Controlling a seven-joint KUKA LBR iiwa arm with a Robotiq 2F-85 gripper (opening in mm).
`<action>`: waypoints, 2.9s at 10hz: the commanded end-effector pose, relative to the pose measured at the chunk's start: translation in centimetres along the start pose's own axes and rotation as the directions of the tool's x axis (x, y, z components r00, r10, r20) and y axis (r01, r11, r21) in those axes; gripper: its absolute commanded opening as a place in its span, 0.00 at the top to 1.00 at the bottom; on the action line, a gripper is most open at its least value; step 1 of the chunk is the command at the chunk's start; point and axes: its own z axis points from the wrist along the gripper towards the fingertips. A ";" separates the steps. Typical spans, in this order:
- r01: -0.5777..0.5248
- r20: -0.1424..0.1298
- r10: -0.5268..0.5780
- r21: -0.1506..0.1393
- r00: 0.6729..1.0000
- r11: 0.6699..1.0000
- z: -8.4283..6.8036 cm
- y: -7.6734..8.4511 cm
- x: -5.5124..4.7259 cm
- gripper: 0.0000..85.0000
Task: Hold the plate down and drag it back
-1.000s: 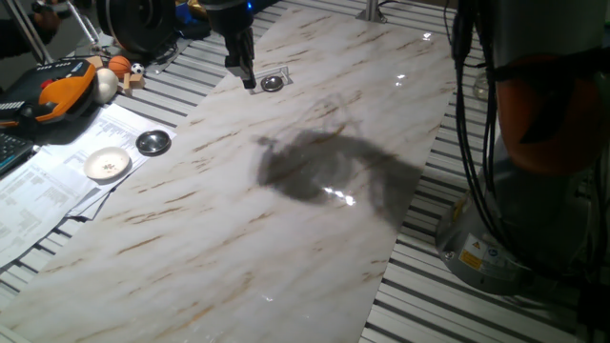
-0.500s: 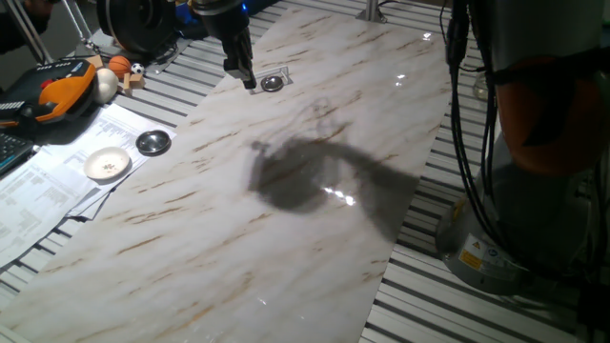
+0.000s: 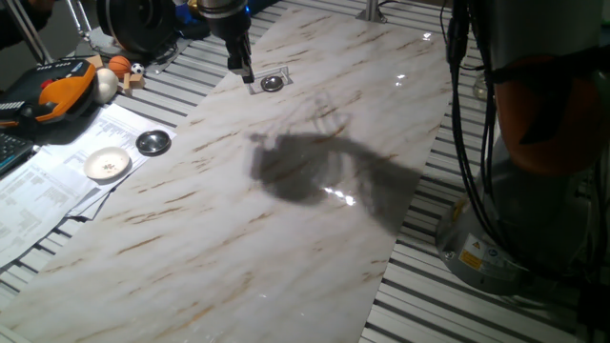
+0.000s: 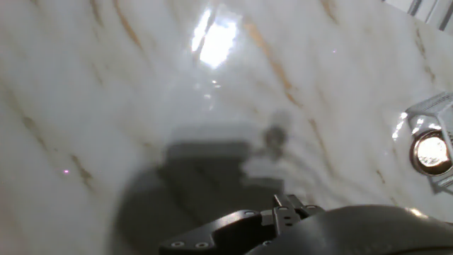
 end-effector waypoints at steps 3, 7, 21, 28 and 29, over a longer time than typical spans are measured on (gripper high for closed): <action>0.000 -0.003 0.000 0.007 1.000 1.000 2.0 -4.0 0.1 1.00; -0.020 -0.020 0.019 -0.014 1.000 1.000 2.8 -5.0 0.6 1.00; -0.779 0.050 0.783 -0.083 0.620 0.622 2.8 -5.0 0.6 1.00; -0.761 0.302 0.738 -0.057 0.604 0.647 6.7 -8.0 1.6 1.00; -0.754 0.319 0.724 -0.045 0.611 0.656 7.4 -8.5 1.9 1.00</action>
